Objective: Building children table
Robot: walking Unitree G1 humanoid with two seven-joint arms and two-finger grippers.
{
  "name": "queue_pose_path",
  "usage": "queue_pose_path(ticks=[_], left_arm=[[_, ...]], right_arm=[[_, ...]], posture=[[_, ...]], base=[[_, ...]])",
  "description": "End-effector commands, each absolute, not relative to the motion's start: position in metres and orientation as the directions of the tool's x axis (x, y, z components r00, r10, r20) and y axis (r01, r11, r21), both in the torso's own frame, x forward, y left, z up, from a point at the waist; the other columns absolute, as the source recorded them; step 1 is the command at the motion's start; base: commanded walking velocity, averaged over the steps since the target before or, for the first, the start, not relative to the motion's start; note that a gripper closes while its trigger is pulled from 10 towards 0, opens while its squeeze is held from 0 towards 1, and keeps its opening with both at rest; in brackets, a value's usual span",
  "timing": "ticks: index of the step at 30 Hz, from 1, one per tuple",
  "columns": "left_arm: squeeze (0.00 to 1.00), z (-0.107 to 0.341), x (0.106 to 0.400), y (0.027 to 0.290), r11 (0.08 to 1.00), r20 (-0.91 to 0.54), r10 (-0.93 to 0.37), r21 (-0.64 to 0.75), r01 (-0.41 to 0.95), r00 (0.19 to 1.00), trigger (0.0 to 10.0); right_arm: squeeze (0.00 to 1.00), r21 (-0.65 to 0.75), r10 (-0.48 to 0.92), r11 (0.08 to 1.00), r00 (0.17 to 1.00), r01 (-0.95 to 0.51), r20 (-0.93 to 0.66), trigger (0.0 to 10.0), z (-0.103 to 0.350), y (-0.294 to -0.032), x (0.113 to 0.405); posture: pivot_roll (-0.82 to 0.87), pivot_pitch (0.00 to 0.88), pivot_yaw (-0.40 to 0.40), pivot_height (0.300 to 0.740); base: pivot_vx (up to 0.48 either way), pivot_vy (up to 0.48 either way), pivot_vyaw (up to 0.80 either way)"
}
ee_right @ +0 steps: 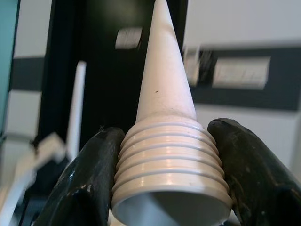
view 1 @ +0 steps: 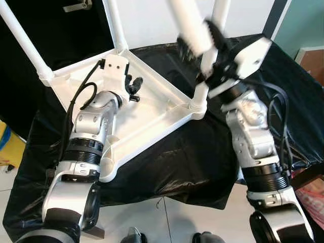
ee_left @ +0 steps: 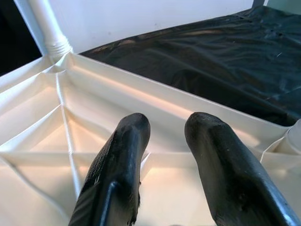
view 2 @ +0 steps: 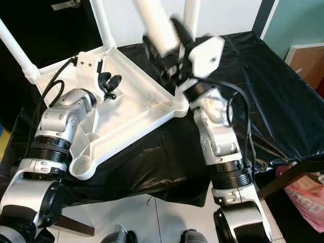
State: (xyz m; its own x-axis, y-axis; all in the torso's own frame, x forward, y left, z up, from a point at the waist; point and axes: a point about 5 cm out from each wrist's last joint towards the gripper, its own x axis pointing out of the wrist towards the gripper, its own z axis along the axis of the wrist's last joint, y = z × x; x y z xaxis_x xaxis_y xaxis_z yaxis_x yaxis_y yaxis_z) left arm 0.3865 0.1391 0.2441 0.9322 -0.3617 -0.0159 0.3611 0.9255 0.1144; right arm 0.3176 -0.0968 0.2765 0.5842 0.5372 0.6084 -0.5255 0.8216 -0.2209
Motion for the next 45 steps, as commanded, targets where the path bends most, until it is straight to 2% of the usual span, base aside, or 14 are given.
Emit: queue_pose_path(ticks=[1,4,17,20,22,25,29,33,38,39,45], left_arm=[[0.00,0.236,0.386,0.145,0.954,-0.039,-0.272,0.122,0.275,0.961,10.0],[0.00,0.233,0.379,0.145,0.947,-0.051,-0.287,0.136,0.292,0.956,10.0],[0.00,0.227,0.364,0.135,0.930,-0.067,-0.334,0.140,0.340,0.940,10.0],[0.00,0.224,0.358,0.126,0.922,-0.072,-0.355,0.138,0.361,0.932,10.0],[0.00,0.224,0.356,0.124,0.920,-0.072,-0.361,0.137,0.368,0.930,10.0],[0.00,0.223,0.354,0.121,0.913,-0.081,-0.375,0.138,0.383,0.923,10.0],[0.00,0.223,0.353,0.119,0.911,-0.086,-0.379,0.138,0.388,0.921,10.0],[0.00,0.224,0.351,0.115,0.907,-0.087,-0.390,0.134,0.399,0.917,10.0],[0.00,0.225,0.351,0.113,0.905,-0.085,-0.396,0.129,0.404,0.914,10.0],[0.00,0.225,0.350,0.110,0.903,-0.083,-0.403,0.122,0.411,0.911,10.0],[0.00,0.225,0.348,0.107,0.901,-0.084,-0.410,0.114,0.418,0.908,10.0]], right_arm=[[0.00,-0.192,0.549,0.805,0.584,-0.561,0.598,10.0,0.273,-0.099,0.320],[0.00,-0.084,0.589,0.758,0.623,-0.647,0.515,10.0,0.253,-0.106,0.330],[0.00,0.078,0.620,0.714,0.681,-0.696,0.389,10.0,0.225,-0.130,0.347],[0.00,0.067,0.686,0.689,0.680,-0.721,0.258,10.0,0.206,-0.165,0.354],[0.00,0.065,0.698,0.683,0.676,-0.727,0.235,10.0,0.204,-0.174,0.355],[0.00,0.049,0.704,0.691,0.687,-0.721,0.181,10.0,0.202,-0.195,0.360],[0.00,0.047,0.699,0.699,0.695,-0.714,0.169,10.0,0.205,-0.204,0.363],[0.00,0.049,0.640,0.755,0.751,-0.654,0.160,10.0,0.216,-0.222,0.373],[0.00,0.037,0.610,0.782,0.777,-0.622,0.157,10.0,0.223,-0.232,0.376],[0.00,0.012,0.557,0.826,0.820,-0.563,0.131,10.0,0.227,-0.248,0.378],[0.00,-0.010,0.508,0.860,0.853,-0.511,0.116,10.0,0.230,-0.261,0.378]], posture=[[-0.12,0.040,0.002,0.740],[-0.09,0.039,-0.010,0.740],[-0.07,0.034,-0.010,0.740],[-0.07,0.035,0.001,0.740],[-0.08,0.036,0.005,0.740],[-0.08,0.036,0.015,0.740],[-0.08,0.037,0.018,0.740],[-0.08,0.048,0.028,0.740],[-0.09,0.058,0.029,0.740],[-0.08,0.064,0.029,0.740],[-0.08,0.067,0.024,0.740]], base=[[0.000,0.000,0.00],[0.000,0.000,0.00],[0.000,0.000,0.00],[0.000,0.000,0.00],[0.000,0.000,0.00],[0.000,0.000,0.00],[0.000,0.000,0.00],[0.000,0.000,0.00],[0.000,0.000,0.00],[0.000,0.000,0.00],[0.000,0.000,0.00]])
